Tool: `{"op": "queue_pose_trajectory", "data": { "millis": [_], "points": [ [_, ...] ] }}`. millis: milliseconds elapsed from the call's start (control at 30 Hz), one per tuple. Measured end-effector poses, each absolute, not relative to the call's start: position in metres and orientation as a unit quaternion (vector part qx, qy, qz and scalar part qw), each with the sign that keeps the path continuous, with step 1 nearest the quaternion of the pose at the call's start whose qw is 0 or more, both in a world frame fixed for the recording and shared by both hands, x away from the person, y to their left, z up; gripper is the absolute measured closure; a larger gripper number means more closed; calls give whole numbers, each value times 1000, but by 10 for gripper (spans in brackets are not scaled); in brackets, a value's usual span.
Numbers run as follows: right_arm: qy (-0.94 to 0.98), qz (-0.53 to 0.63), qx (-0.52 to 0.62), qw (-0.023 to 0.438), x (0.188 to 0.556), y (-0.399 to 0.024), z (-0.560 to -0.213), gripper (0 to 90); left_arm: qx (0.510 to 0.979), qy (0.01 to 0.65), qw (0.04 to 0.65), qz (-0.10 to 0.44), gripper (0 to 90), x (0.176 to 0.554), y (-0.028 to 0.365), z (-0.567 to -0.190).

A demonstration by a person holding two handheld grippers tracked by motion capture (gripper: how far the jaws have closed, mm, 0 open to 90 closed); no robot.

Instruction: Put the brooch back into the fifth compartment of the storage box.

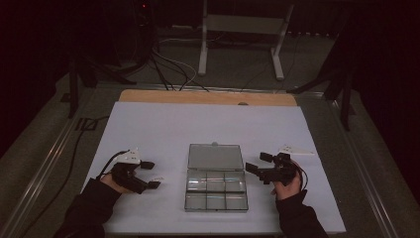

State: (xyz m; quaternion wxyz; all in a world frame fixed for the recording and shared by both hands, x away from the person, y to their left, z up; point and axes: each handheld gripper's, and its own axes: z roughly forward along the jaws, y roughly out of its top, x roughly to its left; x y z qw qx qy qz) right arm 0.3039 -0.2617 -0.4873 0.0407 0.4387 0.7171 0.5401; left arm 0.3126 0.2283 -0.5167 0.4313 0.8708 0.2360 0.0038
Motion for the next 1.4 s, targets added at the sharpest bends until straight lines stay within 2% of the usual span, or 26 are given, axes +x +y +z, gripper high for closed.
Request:
{"op": "queue_pose_trajectory", "data": {
  "millis": [133, 467, 600, 900, 1133, 1400],
  "points": [
    [716, 540, 441, 39, 303, -263, -488, 21, 877, 236, 419, 13, 279, 313, 224, -519],
    [719, 537, 440, 35, 303, -261, -488, 21, 885, 238, 400, 27, 545, 312, 221, -523],
    [719, 537, 439, 37, 303, -261, -488, 21, 889, 237, 391, 25, 593, 313, 218, -526],
    [718, 538, 440, 38, 303, -263, -488, 21, 896, 232, 377, 37, 777, 314, 215, -526],
    [719, 536, 441, 38, 302, -263, -488, 21, 896, 243, 370, 29, 872, 316, 215, -526],
    [719, 537, 440, 38, 302, -263, -488, 21, 899, 241, 366, 19, 883, 316, 213, -524]
  ]
}}
